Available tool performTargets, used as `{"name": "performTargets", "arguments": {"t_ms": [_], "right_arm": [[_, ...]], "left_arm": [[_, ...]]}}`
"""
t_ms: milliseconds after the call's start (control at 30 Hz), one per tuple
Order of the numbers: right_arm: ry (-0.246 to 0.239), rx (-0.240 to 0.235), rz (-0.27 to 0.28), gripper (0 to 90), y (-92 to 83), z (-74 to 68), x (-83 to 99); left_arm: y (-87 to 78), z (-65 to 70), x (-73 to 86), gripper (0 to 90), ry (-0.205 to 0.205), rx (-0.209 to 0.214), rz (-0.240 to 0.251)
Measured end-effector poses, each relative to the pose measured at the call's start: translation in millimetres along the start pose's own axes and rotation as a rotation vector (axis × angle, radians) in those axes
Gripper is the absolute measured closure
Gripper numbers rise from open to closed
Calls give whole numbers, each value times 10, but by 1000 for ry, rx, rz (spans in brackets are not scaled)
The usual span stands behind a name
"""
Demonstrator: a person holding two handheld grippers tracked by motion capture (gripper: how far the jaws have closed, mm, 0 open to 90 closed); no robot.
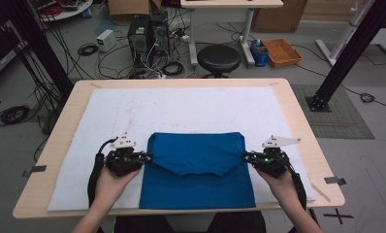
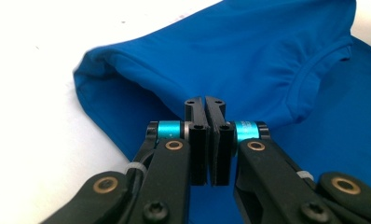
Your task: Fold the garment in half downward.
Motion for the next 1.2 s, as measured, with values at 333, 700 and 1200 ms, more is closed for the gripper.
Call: {"name": "performTargets", "arguments": {"t_ms": [333, 700, 1200], "right_arm": [[-14, -31, 0, 894, -236, -228, 234], [-71, -25, -29, 894, -339, -480, 463], [-71, -16, -63, 855, -302, -513, 624]], "left_arm": [[-184, 307, 201, 880, 30, 58, -27], [-255, 491, 457, 879, 44, 77, -68], [-171, 512, 633, 788, 46, 62, -109]]}}
Point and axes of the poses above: each handheld gripper's, and its own axes: y roughly forward along the jaws, x roughly out of its underside, z roughly to its right, the point moved 5 cm from there along y, roughly forward along the jaws, and after that the axes turned 6 degrees about -z, right-handed, at the moved point
